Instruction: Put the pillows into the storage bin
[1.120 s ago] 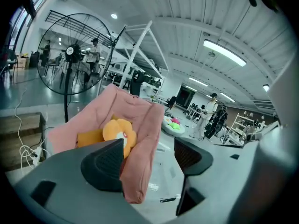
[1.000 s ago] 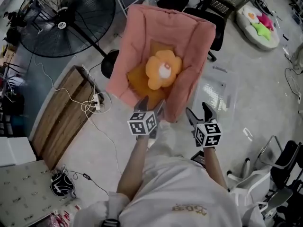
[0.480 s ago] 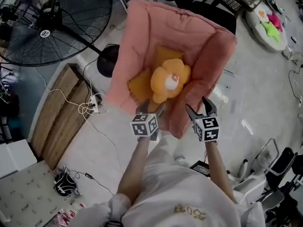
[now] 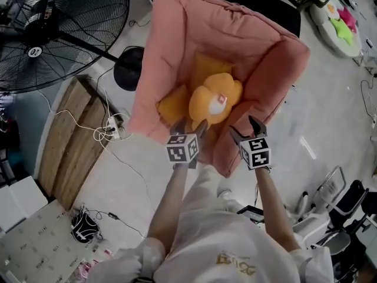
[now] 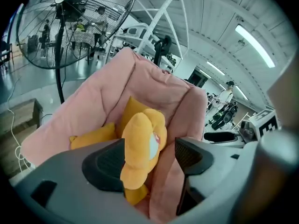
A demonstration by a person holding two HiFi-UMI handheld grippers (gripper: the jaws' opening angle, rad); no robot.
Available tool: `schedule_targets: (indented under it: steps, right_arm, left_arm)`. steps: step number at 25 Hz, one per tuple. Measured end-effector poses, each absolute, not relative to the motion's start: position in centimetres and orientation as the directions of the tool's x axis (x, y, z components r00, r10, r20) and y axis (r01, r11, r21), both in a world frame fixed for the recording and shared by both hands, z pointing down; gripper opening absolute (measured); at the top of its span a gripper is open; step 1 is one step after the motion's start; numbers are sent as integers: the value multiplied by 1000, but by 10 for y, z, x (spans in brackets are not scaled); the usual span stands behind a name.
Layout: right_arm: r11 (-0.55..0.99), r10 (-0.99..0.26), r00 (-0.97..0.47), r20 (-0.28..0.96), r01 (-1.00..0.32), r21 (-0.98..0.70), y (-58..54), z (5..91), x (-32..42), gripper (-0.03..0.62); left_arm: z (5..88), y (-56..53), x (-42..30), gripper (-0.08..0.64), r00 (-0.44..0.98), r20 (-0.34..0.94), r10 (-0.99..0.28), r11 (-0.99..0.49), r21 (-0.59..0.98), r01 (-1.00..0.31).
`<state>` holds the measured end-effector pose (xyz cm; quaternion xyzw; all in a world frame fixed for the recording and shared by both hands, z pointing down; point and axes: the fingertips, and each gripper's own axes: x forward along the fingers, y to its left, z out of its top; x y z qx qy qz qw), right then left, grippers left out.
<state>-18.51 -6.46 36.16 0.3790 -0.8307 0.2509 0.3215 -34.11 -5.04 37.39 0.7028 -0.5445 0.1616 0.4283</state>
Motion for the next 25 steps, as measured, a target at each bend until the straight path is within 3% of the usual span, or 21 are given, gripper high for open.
schedule_targets:
  steps: [19,25]
  right_arm:
    - [570,-328,-540,775,-768,-294,-95,497,-226,342]
    - [568,-322,-525,788,-773,-283,-110,525,-238,316]
  left_arm:
    - [450,-78,-353,301,366,709,-603,16,469,-883]
    - [453,-83,-351,235,394,695,-601,-14,484,-875]
